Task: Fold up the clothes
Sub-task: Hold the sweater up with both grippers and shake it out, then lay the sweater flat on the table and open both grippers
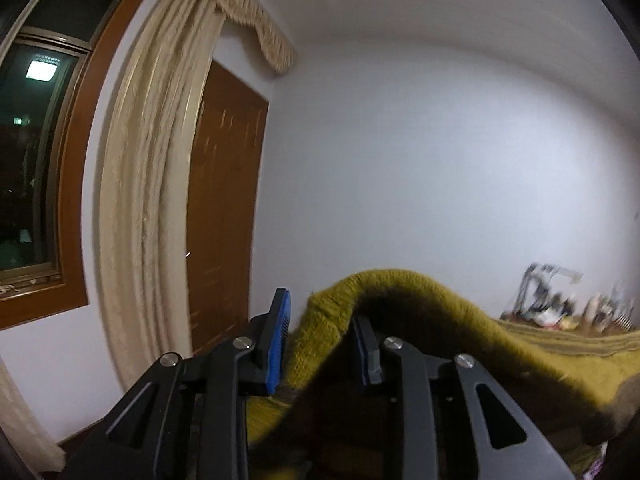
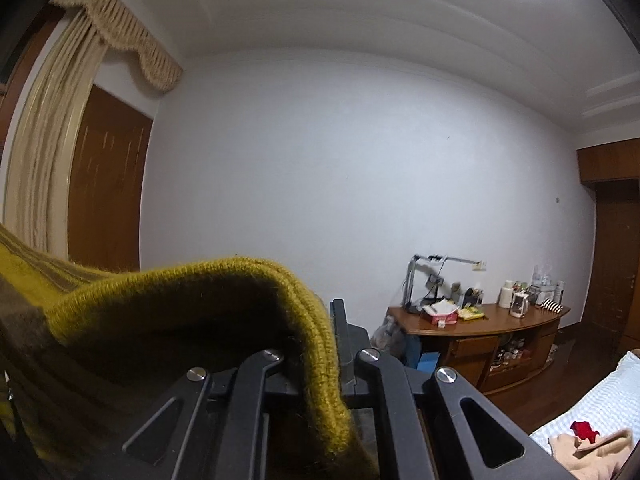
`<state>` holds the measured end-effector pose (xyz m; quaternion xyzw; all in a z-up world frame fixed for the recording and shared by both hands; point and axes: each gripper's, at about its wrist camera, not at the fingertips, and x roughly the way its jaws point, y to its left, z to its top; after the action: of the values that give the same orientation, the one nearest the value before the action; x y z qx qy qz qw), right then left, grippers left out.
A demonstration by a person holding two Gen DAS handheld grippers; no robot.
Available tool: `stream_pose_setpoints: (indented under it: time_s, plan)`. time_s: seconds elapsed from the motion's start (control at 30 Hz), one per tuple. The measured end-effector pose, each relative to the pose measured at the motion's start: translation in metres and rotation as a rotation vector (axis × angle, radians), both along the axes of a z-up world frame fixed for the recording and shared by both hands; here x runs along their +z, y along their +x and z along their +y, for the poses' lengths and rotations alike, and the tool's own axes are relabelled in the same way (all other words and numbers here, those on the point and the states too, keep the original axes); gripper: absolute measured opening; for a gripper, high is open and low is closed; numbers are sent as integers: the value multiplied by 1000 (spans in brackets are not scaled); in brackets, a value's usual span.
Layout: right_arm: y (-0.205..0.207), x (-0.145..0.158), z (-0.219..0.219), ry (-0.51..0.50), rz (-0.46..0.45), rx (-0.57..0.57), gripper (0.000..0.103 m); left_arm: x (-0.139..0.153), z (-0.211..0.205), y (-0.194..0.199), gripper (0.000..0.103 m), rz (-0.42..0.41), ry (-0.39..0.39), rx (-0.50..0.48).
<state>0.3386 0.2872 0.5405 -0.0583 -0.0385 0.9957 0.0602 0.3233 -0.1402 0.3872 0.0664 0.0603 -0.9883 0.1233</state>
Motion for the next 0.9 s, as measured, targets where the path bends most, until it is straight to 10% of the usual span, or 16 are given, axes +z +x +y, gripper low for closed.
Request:
stream_pose_setpoints:
  time_s: [0.3, 0.57, 0.73, 0.9]
  plan:
    - [-185, -121, -13, 2, -333, -13, 7, -98, -15, -208, 32, -328, -5, 8]
    - [-377, -302, -13, -75, -847, -13, 14, -271, -11, -421, 32, -813, -80, -95]
    - [-413, -370, -11, -35, -1001, -53, 15, -321, -17, -448, 33, -915, -150, -87]
    - [-406, -371, 9, -66, -993, -52, 58, -288, 0, -437, 43, -955, -134, -161]
